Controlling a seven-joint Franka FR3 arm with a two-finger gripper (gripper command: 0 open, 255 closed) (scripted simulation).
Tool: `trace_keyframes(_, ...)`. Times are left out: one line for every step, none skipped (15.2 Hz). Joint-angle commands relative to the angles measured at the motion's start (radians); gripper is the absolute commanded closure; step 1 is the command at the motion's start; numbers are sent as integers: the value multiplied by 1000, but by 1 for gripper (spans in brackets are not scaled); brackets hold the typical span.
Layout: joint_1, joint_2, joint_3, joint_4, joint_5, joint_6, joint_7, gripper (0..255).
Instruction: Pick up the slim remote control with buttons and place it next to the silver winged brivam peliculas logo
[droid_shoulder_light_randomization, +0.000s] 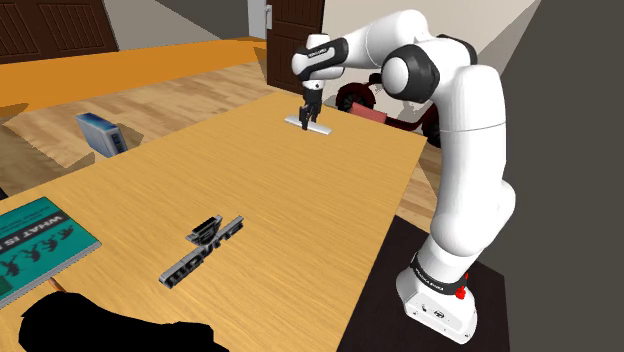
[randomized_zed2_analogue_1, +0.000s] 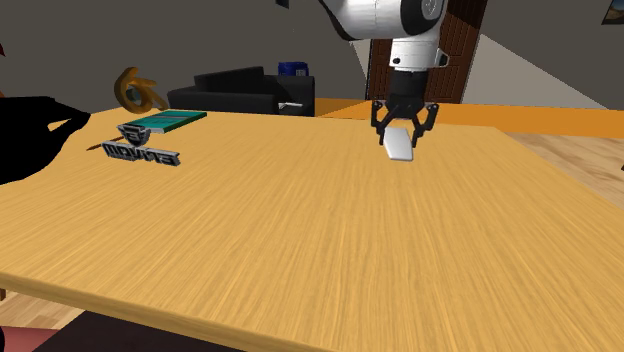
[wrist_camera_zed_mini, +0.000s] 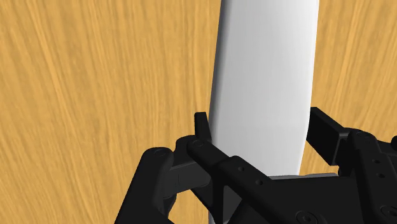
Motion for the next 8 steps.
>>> trace_keyframes(0,-8,-1,19,-2,-27,2,255)
trace_keyframes(0,-11,-1,28,-3,-38,3,255)
trace_keyframes(0,-14,-2,36,-4,-50,4,255)
trace_keyframes(0,-18,-2,45,-5,-62,5,255)
trace_keyframes(0,-20,-3,54,-6,-74,5,255)
trace_keyframes(0,-23,-3,64,-7,-86,6,255)
trace_keyframes(-1,-25,-4,73,-8,-98,7,255)
trace_keyframes(-1,-28,-4,84,-8,-111,7,255)
